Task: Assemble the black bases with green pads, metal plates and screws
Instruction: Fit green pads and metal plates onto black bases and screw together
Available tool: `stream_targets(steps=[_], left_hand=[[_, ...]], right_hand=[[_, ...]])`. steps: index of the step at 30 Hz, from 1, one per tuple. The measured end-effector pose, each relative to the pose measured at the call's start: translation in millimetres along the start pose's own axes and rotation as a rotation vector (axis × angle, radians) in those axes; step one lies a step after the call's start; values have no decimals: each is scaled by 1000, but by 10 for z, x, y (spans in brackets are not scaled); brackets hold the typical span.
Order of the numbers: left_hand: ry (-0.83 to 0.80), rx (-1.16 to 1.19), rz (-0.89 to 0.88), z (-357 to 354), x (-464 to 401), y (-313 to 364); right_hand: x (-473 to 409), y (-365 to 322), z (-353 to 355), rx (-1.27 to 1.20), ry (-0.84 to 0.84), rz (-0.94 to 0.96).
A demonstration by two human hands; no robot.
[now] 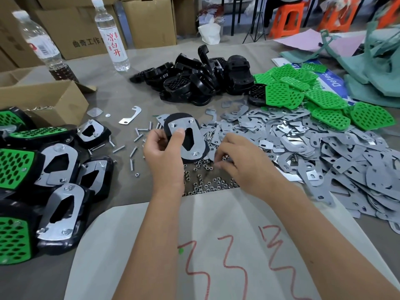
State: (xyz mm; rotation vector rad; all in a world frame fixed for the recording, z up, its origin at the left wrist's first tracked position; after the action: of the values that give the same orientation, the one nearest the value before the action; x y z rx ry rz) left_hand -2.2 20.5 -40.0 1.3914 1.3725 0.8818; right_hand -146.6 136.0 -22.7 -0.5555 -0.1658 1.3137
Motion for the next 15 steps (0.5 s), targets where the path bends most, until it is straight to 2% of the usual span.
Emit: stream_targets(steps=[2, 5, 7, 9, 15], left_hand=[[-44, -11, 19, -36, -3, -22], [-147, -28, 45, -157, 14, -60], [-227, -50, 50, -261, 51, -78], [-298, -81, 44, -345, 90, -92], [-440, -130, 37, -494, 140, -135]], right_hand=[[4, 69, 88, -134, 111, -43], [54, 251, 245, -541, 327, -126], [73, 307, 292, -766, 400, -132], [78, 323, 316, -809, 451, -116], [70, 353, 365, -700, 587, -85]])
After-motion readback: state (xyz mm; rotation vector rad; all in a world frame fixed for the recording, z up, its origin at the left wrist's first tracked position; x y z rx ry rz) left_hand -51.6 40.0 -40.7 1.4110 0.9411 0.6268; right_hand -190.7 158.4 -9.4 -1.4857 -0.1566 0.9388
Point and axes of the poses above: each hand's wrist, its own x-axis away from the middle knuckle, its own z-axis out of the back of the hand, y = z × x, the point moved 8 cm from there along -x, towards the middle knuckle, and after that the axes turned 1 degree about -z, right-handed, at the moved point
